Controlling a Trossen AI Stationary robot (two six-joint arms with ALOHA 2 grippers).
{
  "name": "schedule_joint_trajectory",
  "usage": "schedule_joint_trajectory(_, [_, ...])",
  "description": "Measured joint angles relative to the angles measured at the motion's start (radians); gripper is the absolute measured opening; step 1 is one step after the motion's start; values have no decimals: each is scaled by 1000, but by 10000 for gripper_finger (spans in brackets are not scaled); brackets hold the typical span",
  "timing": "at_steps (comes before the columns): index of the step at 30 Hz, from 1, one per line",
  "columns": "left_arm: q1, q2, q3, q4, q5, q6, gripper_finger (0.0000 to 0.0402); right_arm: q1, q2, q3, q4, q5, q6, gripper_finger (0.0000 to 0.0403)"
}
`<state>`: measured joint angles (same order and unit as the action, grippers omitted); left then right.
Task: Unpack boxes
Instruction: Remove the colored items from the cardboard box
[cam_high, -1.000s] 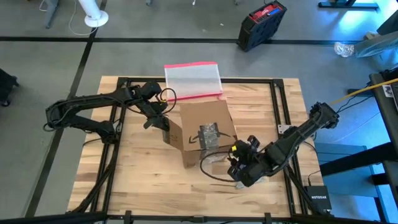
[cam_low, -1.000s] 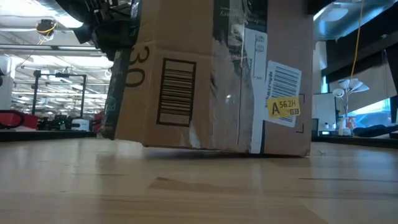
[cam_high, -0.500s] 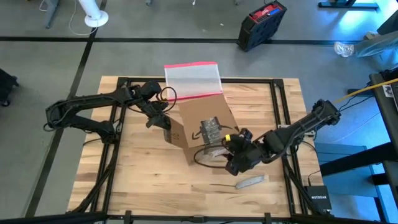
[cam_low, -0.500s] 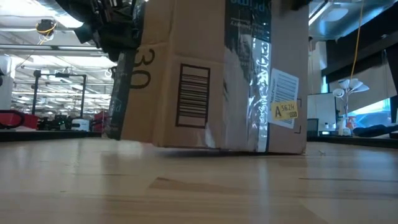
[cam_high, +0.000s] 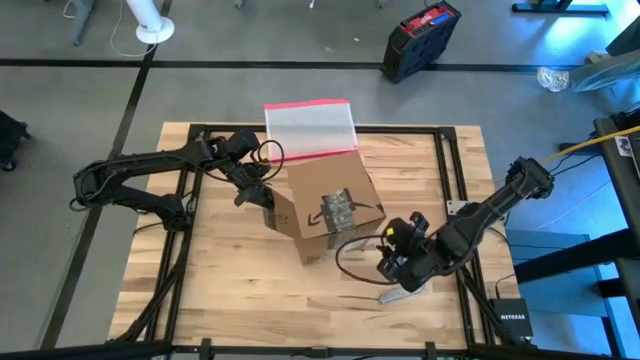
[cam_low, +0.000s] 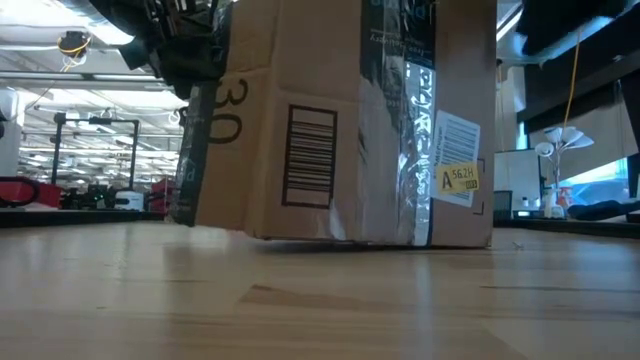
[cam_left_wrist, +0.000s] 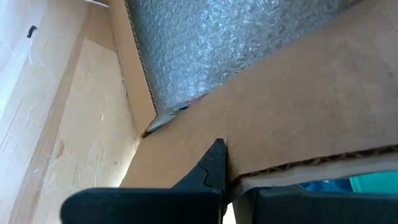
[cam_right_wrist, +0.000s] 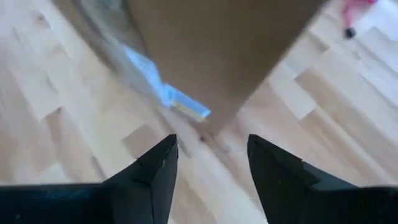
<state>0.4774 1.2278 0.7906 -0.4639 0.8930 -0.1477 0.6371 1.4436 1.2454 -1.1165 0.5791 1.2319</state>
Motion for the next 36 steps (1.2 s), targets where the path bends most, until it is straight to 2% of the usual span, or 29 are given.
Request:
schedule_joint_trajectory(6, [0,0,0,-32,0,7,0,-67,-2,-73,53,83,-29,186])
schedule_joint_trajectory(11, [0,0,0,-54,2,10,0,-115,-16,-107,237,65,-193,186])
schedule_joint_trajectory(16, [0,0,-2,-60,1,15,0,-129,-19,-110,294,53,-271,186])
schedule_joint_trajectory(24, [0,0,-2,-57,-8,-21,0,-126,-97,-106,356,-14,-292,186])
schedule_joint_trajectory(27, [-8,0,-2,-52,-9,-54,0,-126,-118,-60,355,-40,-328,182])
schedule_joint_trajectory(36, [-103,-1,64,-56,5,-127,0,-126,-139,83,311,-180,-376,123])
